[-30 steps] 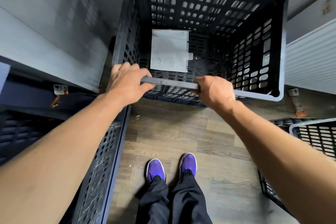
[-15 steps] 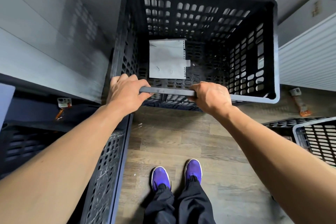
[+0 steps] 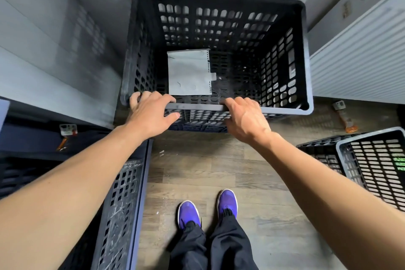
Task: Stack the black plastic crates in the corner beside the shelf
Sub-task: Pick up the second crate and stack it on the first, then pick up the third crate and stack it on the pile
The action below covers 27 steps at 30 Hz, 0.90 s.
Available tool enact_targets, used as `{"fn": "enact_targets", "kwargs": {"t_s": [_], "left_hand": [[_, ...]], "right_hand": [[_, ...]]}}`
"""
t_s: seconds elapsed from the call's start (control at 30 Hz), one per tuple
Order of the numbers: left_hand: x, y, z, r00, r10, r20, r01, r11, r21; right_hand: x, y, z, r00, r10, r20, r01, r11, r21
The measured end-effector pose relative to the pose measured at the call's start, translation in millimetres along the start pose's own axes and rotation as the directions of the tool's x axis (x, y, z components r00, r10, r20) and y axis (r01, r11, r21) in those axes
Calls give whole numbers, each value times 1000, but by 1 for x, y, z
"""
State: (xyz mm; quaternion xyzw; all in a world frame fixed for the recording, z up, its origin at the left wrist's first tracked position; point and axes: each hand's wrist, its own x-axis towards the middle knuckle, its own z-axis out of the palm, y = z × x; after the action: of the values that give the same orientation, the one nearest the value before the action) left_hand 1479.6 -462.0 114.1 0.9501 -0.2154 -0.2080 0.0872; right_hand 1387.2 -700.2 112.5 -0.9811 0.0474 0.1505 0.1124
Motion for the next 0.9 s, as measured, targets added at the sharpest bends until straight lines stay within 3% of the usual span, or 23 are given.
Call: {"fn": "enact_targets", "kwargs": {"t_s": [0.17, 0.3, 0.5, 0.8, 0.9], "left_hand": [[-3, 51, 3, 984, 127, -126, -142, 983, -117], [-9, 104, 11, 953, 255, -161, -280, 947, -159], [-37, 174, 35, 918, 304, -254, -353, 919, -176], [-62, 254, 84, 930, 368, -9, -366, 922, -124], [-69, 310, 106, 908, 406, 100, -399, 913, -81]], "right_hand": [[-30, 17, -16, 999, -25, -21, 28, 990, 137], [-61, 32, -27, 989, 10, -149, 20, 980, 199], [-111, 63, -16, 980, 64, -188, -15, 968, 251], [-178, 144, 12, 984, 180, -16, -168, 943, 288], [-224, 198, 16, 960, 278, -2, -261, 902, 345]]}}
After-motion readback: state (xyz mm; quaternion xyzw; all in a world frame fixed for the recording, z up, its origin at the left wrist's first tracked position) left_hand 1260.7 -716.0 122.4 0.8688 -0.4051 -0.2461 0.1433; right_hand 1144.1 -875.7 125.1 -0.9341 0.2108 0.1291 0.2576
